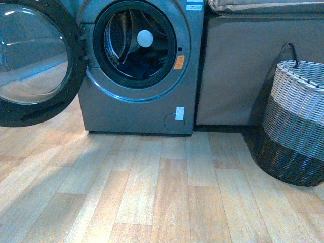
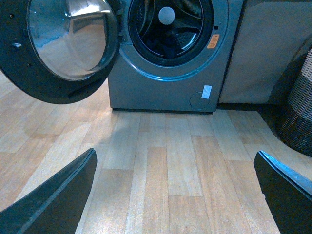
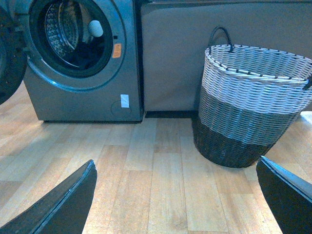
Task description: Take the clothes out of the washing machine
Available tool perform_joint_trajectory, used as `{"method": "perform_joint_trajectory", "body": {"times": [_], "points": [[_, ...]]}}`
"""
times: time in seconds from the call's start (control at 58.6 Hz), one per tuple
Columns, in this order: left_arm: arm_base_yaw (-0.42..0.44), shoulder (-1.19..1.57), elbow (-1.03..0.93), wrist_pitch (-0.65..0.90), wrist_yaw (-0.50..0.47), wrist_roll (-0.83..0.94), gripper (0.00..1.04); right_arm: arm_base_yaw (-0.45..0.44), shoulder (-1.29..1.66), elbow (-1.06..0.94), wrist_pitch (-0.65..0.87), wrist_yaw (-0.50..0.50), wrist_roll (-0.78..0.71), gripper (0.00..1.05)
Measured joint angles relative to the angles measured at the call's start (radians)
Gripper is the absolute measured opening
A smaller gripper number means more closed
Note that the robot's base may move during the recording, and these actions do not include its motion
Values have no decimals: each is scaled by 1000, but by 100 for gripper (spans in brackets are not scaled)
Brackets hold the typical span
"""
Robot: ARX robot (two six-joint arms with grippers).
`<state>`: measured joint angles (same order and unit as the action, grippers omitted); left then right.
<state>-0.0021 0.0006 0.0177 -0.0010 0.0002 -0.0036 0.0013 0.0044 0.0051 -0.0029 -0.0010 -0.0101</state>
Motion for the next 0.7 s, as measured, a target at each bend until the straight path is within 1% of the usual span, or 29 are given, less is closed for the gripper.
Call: {"method": "perform_joint_trajectory", "body": {"times": [0.699], "points": [[0, 0, 0, 0, 0, 0, 98, 0, 0, 0, 0, 3, 0, 97]]}}
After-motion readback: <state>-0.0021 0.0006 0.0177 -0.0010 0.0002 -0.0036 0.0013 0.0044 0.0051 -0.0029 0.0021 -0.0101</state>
